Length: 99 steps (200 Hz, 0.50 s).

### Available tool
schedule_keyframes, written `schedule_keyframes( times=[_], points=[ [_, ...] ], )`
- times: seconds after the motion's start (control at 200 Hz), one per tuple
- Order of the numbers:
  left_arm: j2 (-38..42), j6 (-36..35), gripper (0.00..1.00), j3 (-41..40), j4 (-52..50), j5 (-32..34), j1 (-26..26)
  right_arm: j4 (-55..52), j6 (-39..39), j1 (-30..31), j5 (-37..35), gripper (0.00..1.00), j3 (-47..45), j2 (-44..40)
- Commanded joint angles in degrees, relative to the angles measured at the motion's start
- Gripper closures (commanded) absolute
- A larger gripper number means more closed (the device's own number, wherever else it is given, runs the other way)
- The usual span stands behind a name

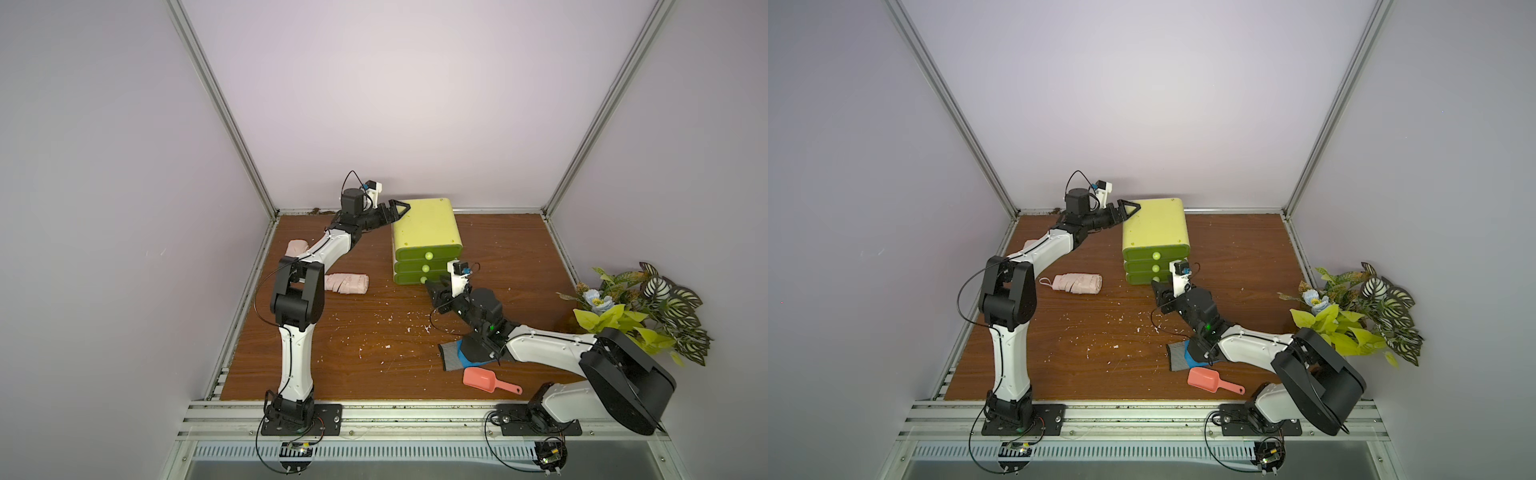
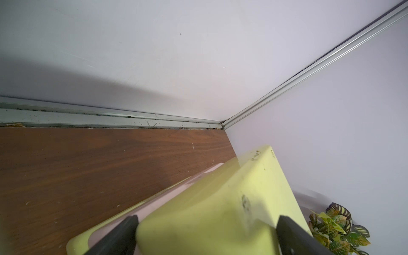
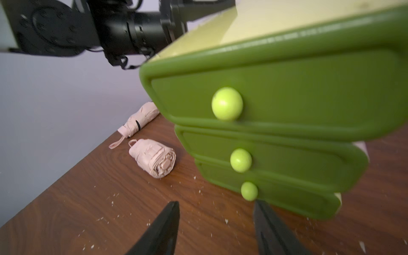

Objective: Place the umbrella in the drawer by color
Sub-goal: Close the drawer in the storage box, then open the drawer in the storage box.

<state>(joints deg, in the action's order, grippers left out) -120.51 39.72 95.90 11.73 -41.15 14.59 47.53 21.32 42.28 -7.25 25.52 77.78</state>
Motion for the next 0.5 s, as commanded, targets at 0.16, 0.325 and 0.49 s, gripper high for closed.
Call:
schedule_keyframes(
  times=[0.16,0.325,0.49],
  points=[
    [17.6,-7.1,0.01,-16.5,-2.9,11.1,-0.3,0.8,7.4,0.1,-3.4,0.39,-5.5,-2.3],
    [27.2,-5.5,0.01,-33.5,6.5,10.9,-0.8,8.0,11.6,0.1,-3.1,0.42,-5.5,3.9],
    [31.0,-6.4,0.01,-46.7,16.8,7.6,-0.6,16.5,15.5,0.1,-2.0,0.45,-2.2,13.4]
  ],
)
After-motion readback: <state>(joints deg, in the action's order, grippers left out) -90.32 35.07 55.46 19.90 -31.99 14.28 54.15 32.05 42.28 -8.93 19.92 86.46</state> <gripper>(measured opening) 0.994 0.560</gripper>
